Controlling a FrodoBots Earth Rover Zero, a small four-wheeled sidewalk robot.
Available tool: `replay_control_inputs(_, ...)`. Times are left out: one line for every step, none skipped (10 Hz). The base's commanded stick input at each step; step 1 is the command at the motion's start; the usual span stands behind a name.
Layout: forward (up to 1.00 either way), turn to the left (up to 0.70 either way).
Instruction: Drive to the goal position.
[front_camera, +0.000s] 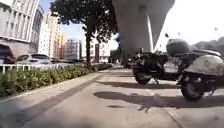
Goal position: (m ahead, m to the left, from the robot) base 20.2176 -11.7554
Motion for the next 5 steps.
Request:
replay_control_inputs(0.70, 0.01)
replay_control_inputs(0.70, 0.01)
replay_control_inputs(0.70, 0.03)
replay_control_inputs(0.70, 0.13)
replay_control_inputs(0.70, 0.14)
